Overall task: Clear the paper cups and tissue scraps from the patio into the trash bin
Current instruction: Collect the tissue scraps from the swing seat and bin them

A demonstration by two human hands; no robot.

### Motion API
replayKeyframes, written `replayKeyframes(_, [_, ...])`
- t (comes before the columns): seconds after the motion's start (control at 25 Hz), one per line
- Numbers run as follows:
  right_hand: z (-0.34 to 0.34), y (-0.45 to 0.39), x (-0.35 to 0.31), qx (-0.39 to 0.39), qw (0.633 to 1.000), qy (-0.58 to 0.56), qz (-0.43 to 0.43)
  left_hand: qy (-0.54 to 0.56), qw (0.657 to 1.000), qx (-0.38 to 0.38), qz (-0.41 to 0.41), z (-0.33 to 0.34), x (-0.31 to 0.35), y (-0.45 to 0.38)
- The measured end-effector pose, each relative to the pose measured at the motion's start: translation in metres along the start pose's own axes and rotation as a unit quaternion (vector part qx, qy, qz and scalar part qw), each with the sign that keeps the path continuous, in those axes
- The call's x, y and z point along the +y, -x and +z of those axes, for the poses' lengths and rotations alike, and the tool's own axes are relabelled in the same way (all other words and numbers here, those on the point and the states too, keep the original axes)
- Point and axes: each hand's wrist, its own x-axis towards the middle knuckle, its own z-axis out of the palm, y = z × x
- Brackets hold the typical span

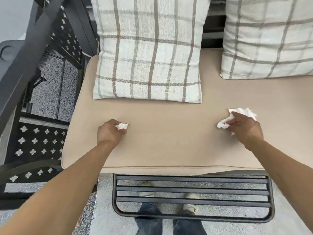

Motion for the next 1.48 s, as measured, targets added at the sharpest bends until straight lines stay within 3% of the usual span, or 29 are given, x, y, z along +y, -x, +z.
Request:
replayKeyframes(0.12, [0.0,0.003,0.006,0.083,0.996,-0.003,0.04,0.007,0.999,0.032,-0.014,0.004,0.001,0.005])
replayKeyframes(0.28, [-0.009,0.0,0.013,0.076,0.99,0.102,0.061,0.013,0.999,0.027,-0.019,0.006,0.001,0.01])
replayKeyframes(0.56, [-0.033,0.02,0.004,0.035,0.996,0.079,-0.018,0.057,0.998,0.02,0.031,0.002,0.018,0.034])
replayKeyframes(0.76, [-0.075,0.048,-0.013,-0.016,0.979,0.163,-0.124,0.085,0.992,-0.01,0.097,-0.013,0.075,0.077])
replayKeyframes(0.96, [-0.16,0.089,-0.038,0.103,0.981,0.108,-0.128,0.105,0.977,-0.004,0.184,-0.055,0.159,0.14])
replayKeyframes(1.2, [-0.267,0.183,-0.058,0.236,0.957,0.078,-0.149,0.111,0.949,-0.02,0.296,-0.104,0.252,0.227])
replayKeyframes(1.48, [-0.34,0.303,-0.069,0.377,0.913,0.07,-0.139,0.137,0.85,-0.065,0.505,-0.138,0.326,0.331])
